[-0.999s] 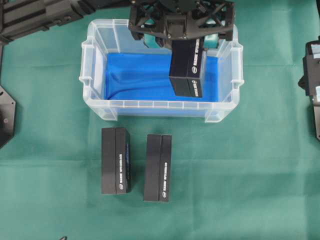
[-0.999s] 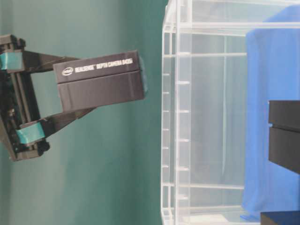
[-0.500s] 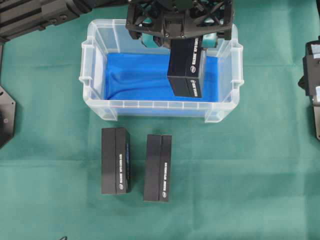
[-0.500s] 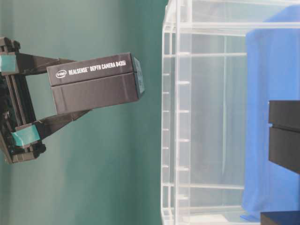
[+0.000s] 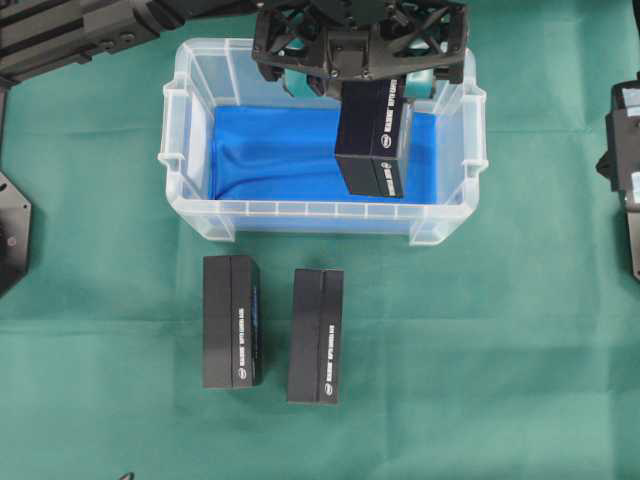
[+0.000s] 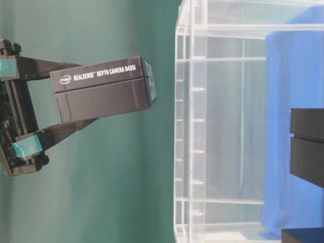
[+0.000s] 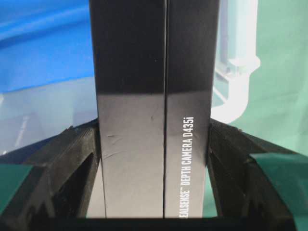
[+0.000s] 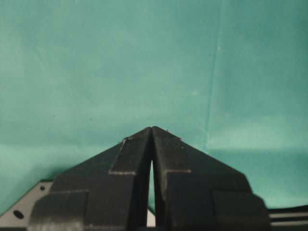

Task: Take the box out of the case with the left arm.
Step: 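Carry the box out over the case front wall toward the table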

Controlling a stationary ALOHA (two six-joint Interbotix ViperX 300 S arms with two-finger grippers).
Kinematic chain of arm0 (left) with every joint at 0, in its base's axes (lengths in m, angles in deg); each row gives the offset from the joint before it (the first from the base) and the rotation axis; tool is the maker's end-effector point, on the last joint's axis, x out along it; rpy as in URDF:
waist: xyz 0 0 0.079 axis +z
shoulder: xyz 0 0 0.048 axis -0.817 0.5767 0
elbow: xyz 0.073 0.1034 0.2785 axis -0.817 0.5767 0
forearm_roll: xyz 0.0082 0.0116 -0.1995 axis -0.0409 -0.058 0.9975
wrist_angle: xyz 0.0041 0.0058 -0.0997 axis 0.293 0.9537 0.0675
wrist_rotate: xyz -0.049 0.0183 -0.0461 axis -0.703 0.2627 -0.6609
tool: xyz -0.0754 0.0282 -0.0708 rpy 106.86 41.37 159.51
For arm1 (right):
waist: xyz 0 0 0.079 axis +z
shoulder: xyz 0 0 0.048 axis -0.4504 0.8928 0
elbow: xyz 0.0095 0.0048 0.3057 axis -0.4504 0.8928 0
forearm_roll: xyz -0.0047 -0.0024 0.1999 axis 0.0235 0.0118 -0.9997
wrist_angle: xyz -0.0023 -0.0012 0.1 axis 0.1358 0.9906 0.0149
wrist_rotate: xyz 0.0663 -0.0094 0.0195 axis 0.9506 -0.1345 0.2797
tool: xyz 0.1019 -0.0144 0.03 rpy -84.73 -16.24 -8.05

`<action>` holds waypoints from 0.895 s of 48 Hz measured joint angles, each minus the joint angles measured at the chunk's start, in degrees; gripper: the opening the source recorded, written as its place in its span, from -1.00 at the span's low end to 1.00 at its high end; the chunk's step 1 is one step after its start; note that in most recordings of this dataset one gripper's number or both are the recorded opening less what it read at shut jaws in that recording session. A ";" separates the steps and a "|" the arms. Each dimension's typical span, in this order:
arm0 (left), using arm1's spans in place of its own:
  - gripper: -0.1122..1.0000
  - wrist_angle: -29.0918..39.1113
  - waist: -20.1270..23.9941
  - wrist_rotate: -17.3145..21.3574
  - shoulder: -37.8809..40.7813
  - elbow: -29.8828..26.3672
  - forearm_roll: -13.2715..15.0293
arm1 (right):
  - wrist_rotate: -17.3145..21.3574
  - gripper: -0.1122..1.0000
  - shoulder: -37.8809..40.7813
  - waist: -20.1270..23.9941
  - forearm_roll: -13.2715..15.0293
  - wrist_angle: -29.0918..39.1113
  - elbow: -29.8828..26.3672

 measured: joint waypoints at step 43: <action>0.29 -0.09 -0.53 -0.44 0.00 0.00 -0.09 | 0.18 -0.75 0.00 0.00 0.00 -0.09 0.00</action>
